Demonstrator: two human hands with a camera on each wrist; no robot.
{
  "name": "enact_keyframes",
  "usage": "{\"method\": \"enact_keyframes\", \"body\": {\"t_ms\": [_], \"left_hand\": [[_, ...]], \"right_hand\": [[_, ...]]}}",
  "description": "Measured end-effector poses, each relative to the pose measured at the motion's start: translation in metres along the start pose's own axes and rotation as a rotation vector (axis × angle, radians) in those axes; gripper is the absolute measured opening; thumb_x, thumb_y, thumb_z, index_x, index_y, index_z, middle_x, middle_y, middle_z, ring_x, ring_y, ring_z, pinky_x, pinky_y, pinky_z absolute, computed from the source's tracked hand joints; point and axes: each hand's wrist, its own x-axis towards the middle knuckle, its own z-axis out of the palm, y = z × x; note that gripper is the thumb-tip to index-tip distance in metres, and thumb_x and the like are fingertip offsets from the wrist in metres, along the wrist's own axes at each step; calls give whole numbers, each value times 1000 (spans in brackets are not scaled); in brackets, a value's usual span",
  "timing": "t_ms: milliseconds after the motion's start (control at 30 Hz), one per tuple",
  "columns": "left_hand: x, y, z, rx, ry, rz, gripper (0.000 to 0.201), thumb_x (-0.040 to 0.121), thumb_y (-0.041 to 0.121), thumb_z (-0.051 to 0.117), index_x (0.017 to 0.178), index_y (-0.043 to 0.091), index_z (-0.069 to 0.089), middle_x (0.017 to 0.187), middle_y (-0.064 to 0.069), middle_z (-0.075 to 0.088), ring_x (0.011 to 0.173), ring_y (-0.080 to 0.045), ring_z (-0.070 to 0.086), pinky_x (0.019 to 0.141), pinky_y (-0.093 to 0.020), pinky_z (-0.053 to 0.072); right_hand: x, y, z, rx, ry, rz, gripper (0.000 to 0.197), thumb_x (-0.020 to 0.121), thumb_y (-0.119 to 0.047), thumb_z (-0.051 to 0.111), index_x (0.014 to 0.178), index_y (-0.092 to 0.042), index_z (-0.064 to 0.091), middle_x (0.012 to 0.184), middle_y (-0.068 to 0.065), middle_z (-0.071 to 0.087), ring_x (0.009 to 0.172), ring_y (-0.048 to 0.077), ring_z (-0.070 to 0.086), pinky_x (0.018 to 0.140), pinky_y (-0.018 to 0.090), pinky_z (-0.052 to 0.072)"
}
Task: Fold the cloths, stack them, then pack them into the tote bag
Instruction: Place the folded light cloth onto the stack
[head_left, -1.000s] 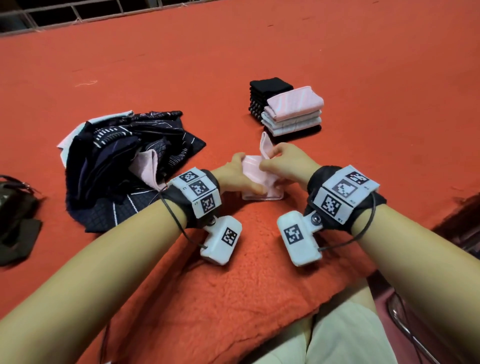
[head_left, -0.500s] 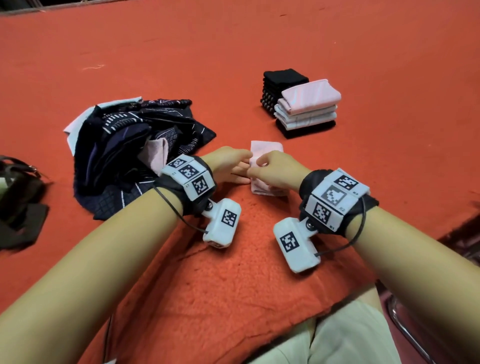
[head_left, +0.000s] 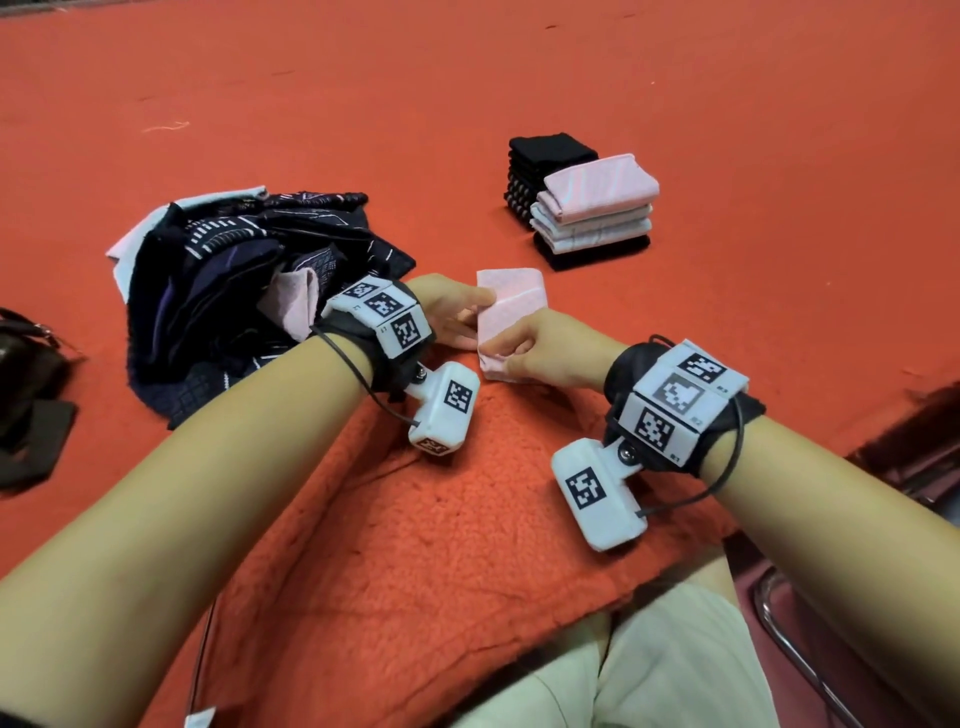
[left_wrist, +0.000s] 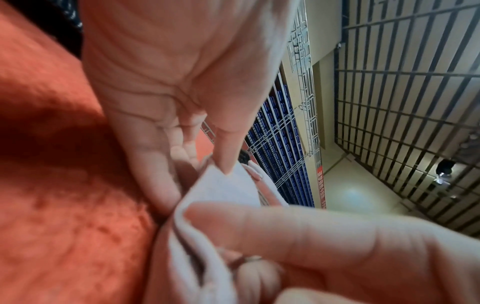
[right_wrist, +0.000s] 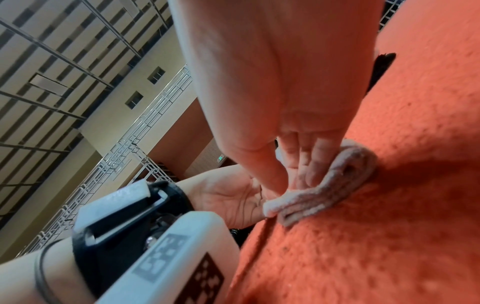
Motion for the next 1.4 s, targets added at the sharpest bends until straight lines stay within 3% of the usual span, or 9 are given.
{"method": "enact_keyframes", "body": {"t_ms": [100,267,333,433,533,667,900,1167,1400], "left_hand": [[-8,1,-2,-74,12,39,14,96,17,50,99,5,56,83,-7,63,75,-16,62,51,-20,55],[-25,16,-11,-364,29,163,12,98,12,44,93,10,55,87,-4,63,79,-12,61,58,-20,56],[-29,20,-12,-509,68,205,10,98,11,45,96,8,55,80,-4,66,76,-13,62,56,-21,56],[-31,25,-8,-626,114,257,9,97,9,47,98,3,54,84,-8,63,76,-16,62,57,-24,57],[-33,27,0,-680,136,303,9,97,5,46,93,1,53,89,-10,60,74,-17,62,59,-26,56],[-30,25,8,-731,181,395,34,94,0,49,127,3,42,110,-14,59,76,-19,63,57,-26,58],[-27,25,15,-541,242,414,10,94,17,56,88,9,59,88,-5,66,72,-15,67,62,-21,57],[-12,24,23,-543,191,363,10,90,14,62,88,4,60,78,-6,66,60,-10,67,57,-18,55],[4,43,39,-481,219,385,21,88,10,64,105,1,55,78,-7,65,55,-8,65,57,-18,56]], "right_hand": [[-2,-3,-2,208,114,0,30,84,2,51,99,-13,72,70,-6,59,63,5,50,66,14,44],[-3,1,-20,674,534,158,16,86,-1,50,85,-13,60,72,-2,53,62,11,49,53,17,40],[-3,-2,-25,721,485,241,13,90,-19,54,99,-10,58,89,3,51,85,19,58,66,22,41],[-1,-6,-29,795,313,308,46,91,-40,52,129,-14,46,117,6,47,111,28,53,81,32,45],[-1,-11,-31,870,259,256,43,92,-43,49,126,-16,48,114,5,51,96,24,56,85,34,47],[-1,-13,-32,870,357,148,30,94,-20,46,121,-9,52,90,2,61,67,13,60,72,26,49],[2,8,-46,801,495,120,18,94,-15,45,109,-11,54,77,-3,61,52,5,52,58,19,46],[13,41,-59,754,620,76,13,95,-15,47,87,-12,58,72,3,55,33,0,43,53,23,41],[29,54,-88,884,724,100,12,91,-7,54,101,-12,51,71,0,49,29,-1,41,39,13,37]]}}
